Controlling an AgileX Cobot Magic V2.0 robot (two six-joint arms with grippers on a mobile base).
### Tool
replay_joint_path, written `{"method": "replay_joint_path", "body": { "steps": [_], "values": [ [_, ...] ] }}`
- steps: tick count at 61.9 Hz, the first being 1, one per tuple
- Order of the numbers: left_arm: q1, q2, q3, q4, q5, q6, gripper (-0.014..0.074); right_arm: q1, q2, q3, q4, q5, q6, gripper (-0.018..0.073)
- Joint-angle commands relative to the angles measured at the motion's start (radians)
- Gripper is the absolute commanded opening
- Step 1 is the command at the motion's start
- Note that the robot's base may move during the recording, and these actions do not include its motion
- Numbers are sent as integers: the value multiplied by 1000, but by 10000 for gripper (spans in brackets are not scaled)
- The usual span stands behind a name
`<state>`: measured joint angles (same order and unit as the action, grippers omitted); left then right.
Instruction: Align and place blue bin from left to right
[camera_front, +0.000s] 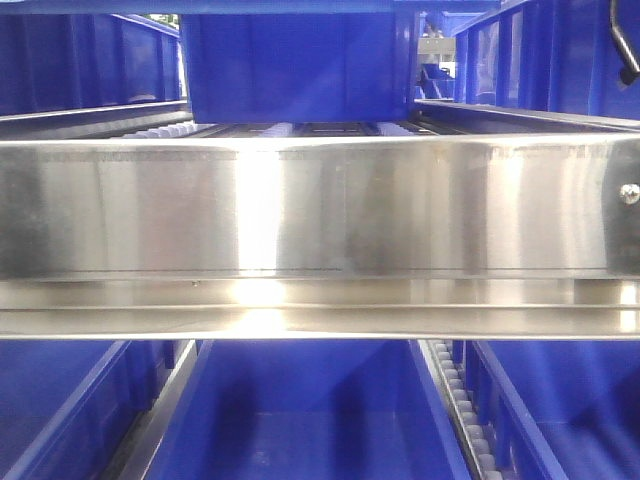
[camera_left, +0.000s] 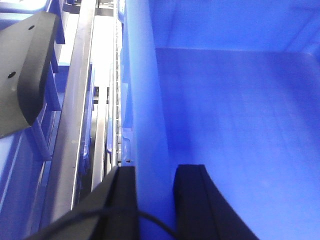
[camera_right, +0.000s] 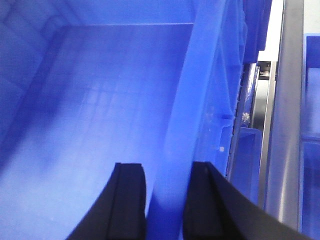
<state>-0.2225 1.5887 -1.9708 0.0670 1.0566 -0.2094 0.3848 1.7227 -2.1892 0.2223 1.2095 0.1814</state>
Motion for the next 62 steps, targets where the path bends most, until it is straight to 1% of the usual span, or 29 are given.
{"method": "replay_joint_path", "body": {
  "steps": [1,62],
  "values": [
    [-10,-26,-18,-78,-134,0,25,16,-19,-15,113,-92,-41,-60],
    [-10,-26,-18,-79,-136,0,25,16,-19,-15,113,-94,-41,-60]
  ]
}}
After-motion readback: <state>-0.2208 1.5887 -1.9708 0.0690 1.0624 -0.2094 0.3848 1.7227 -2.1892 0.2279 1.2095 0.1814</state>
